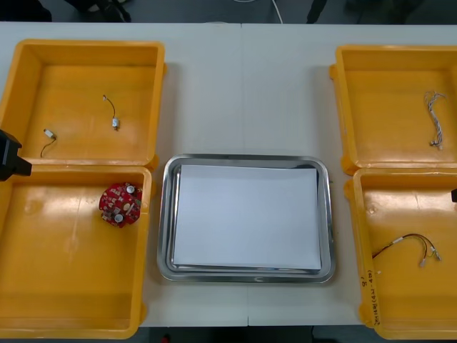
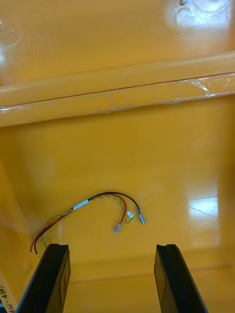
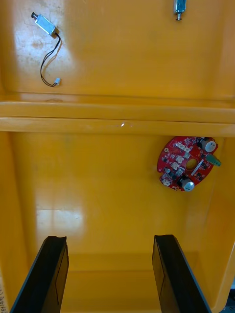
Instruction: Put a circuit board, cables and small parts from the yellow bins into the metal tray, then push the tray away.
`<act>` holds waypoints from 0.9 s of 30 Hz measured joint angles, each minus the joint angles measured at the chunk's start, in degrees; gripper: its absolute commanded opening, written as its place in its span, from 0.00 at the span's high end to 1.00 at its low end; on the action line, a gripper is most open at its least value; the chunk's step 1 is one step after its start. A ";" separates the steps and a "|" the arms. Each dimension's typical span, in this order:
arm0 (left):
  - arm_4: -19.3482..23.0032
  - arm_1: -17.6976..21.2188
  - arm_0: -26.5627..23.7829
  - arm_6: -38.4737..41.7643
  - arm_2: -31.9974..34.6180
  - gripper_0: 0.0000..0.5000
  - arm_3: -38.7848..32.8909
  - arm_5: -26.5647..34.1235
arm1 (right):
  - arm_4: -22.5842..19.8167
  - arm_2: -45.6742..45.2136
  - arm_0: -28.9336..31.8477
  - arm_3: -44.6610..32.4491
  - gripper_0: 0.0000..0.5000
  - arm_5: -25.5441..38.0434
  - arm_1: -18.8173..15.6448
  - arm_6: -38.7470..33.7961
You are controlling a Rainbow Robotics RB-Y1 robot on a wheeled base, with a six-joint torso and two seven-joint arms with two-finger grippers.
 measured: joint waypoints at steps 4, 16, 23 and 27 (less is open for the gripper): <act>0.00 0.00 0.00 0.00 0.00 0.00 0.00 0.00 | 0.00 0.00 0.00 0.00 0.00 0.00 0.00 0.00; 0.00 0.00 0.00 0.00 0.00 0.00 0.00 0.00 | 0.00 0.00 0.00 0.00 0.00 0.00 0.00 0.00; 0.00 0.00 0.00 0.00 0.00 0.00 0.00 0.00 | 0.00 0.00 0.00 0.00 0.00 0.00 0.00 0.00; 0.00 0.00 0.00 0.00 0.00 0.00 0.00 0.00 | 0.00 0.00 0.00 0.00 0.00 0.00 0.00 0.00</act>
